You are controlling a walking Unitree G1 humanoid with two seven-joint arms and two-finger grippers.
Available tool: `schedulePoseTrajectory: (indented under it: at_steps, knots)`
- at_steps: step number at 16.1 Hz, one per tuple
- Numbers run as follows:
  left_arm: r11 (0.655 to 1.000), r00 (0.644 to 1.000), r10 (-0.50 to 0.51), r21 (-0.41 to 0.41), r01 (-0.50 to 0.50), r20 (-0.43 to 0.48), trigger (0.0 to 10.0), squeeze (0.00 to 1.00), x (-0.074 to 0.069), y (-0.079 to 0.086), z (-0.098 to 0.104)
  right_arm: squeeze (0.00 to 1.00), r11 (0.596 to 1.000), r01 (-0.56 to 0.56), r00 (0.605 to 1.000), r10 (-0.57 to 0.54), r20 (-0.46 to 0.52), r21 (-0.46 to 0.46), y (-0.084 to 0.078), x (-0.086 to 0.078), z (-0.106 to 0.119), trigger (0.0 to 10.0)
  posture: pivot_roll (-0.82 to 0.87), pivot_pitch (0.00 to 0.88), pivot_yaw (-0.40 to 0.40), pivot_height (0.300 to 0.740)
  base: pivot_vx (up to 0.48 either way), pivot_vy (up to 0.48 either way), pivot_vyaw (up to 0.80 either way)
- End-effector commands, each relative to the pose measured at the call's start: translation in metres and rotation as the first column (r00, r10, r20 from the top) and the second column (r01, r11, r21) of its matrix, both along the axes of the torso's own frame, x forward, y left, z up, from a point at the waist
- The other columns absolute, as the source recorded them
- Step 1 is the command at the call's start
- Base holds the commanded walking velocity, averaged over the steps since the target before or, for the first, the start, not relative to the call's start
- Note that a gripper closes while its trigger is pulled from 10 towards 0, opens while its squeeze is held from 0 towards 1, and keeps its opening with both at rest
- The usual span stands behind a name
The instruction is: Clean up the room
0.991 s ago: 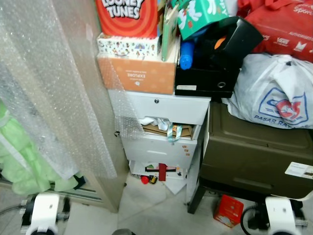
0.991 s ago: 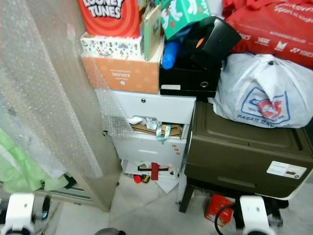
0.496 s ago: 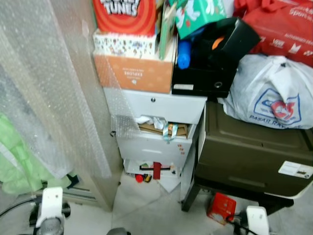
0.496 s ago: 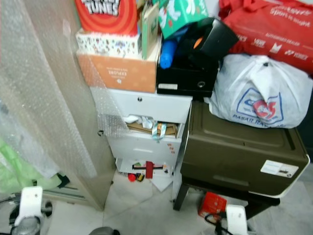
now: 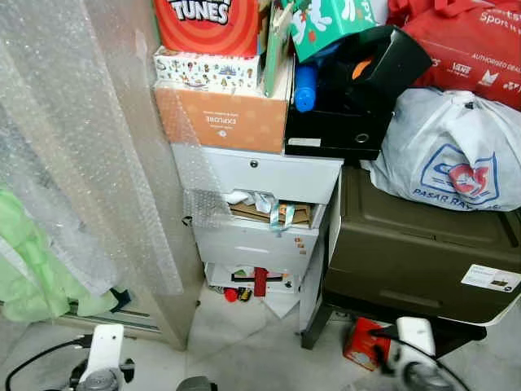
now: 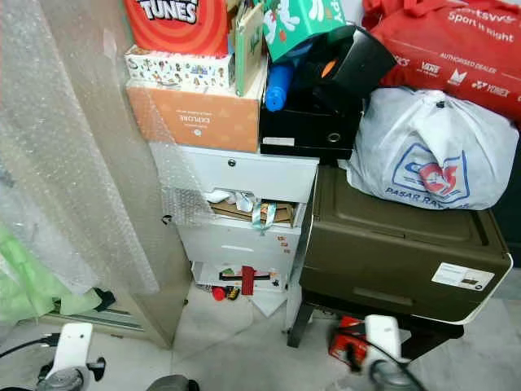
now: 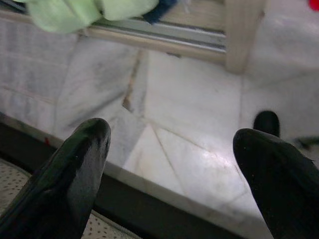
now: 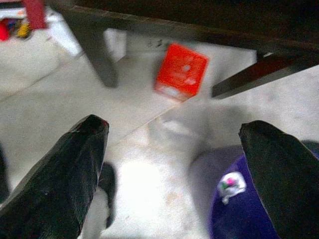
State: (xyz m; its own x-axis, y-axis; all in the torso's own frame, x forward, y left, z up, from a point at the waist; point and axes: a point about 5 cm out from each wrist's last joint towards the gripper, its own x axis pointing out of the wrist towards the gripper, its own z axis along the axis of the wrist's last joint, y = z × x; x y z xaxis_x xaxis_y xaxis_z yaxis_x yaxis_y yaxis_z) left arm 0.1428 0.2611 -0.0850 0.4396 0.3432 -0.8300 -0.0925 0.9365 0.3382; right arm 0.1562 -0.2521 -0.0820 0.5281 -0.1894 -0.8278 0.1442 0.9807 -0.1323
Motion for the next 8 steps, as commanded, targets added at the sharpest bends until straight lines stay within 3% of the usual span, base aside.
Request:
schedulePoseTrajectory:
  at_steps: [1,4,6,8]
  knots:
    - [0.999,0.998,-0.052,-0.016,0.052,-0.033,10.0,0.0,0.001,-0.003,-0.001,0.0,1.0,-0.011,1.0,0.011,0.003,0.005,0.004,0.007,0.001,10.0,-0.05,0.0,-0.012,0.74,0.0,0.0,0.0]
    - [0.997,0.997,-0.067,-0.036,0.066,-0.045,10.0,0.0,-0.002,-0.007,-0.004,0.0,0.999,-0.018,1.0,0.019,-0.019,0.028,0.014,0.008,-0.001,10.0,-0.04,0.0,-0.011,0.74,0.0,0.0,0.0]
    - [0.997,0.995,-0.074,-0.03,0.072,-0.061,10.0,0.0,-0.004,-0.003,-0.003,0.0,0.995,0.057,0.998,-0.054,-0.033,0.084,0.017,0.004,-0.004,10.0,-0.04,0.0,0.008,0.74,0.0,0.0,0.0]
    - [0.997,0.995,-0.079,-0.028,0.077,-0.065,10.0,0.0,-0.004,-0.001,-0.003,0.0,0.994,0.055,0.996,-0.048,-0.077,0.096,0.018,-0.004,-0.008,10.0,-0.04,0.0,0.013,0.74,0.0,0.0,0.0]
